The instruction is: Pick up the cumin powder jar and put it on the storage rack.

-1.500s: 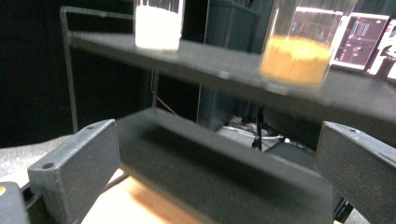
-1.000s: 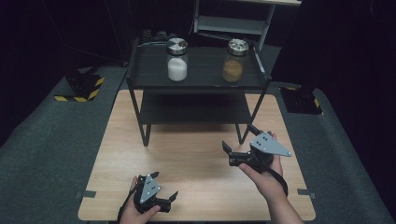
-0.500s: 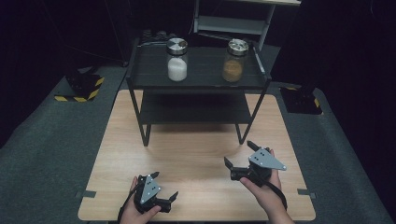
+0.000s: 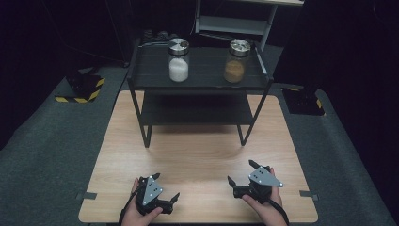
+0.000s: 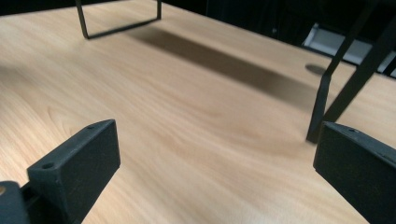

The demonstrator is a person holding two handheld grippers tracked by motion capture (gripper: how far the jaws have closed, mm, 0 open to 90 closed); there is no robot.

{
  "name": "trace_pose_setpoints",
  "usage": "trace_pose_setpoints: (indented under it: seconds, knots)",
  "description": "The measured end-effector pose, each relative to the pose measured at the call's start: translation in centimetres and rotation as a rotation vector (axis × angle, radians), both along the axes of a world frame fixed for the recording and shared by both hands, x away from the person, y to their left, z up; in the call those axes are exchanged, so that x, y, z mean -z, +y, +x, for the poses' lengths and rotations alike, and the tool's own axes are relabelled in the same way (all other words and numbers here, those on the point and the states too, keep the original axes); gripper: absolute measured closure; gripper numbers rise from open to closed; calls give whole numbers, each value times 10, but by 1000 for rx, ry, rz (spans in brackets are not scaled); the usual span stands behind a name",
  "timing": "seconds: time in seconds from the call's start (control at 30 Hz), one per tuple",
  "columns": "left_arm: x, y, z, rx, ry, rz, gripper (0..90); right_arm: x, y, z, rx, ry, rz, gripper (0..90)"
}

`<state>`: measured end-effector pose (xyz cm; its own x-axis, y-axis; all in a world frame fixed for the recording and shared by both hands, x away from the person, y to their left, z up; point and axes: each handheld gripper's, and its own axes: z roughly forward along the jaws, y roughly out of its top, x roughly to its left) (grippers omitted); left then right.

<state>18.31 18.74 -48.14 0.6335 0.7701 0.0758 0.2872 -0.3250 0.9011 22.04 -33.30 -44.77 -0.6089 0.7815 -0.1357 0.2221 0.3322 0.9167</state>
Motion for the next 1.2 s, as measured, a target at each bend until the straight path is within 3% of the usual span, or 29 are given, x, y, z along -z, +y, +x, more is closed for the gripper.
trace_pose_setpoints:
  seconds: [0.17, 0.4, 0.6, 0.77, 0.9, 1.03, 1.2]
  knots:
    - [1, -1, -4, -4, -17, 6, 8, 15, -6, -2, 24, 37, 4, 3]
    - [2, 1, -5, 15, -24, 2, 8, 20, -7, -3, 52, 60, -1, 3]
    - [1, -1, -6, 16, -26, 18, 8, 22, -5, -9, 48, 40, -35, 3]
    - [0, -4, -6, 13, -21, 33, 9, 24, -6, -6, 50, 69, -25, 7]
    - [-1, -4, -4, 16, -15, 30, 9, 26, -7, -8, 51, 61, -18, 5]
    - [-4, -8, 0, 45, -8, 67, 9, 26, -7, -9, 52, 61, -15, 5]
    - [-5, -11, 3, 44, 5, 62, 9, 27, -10, -8, 56, 65, 5, 5]
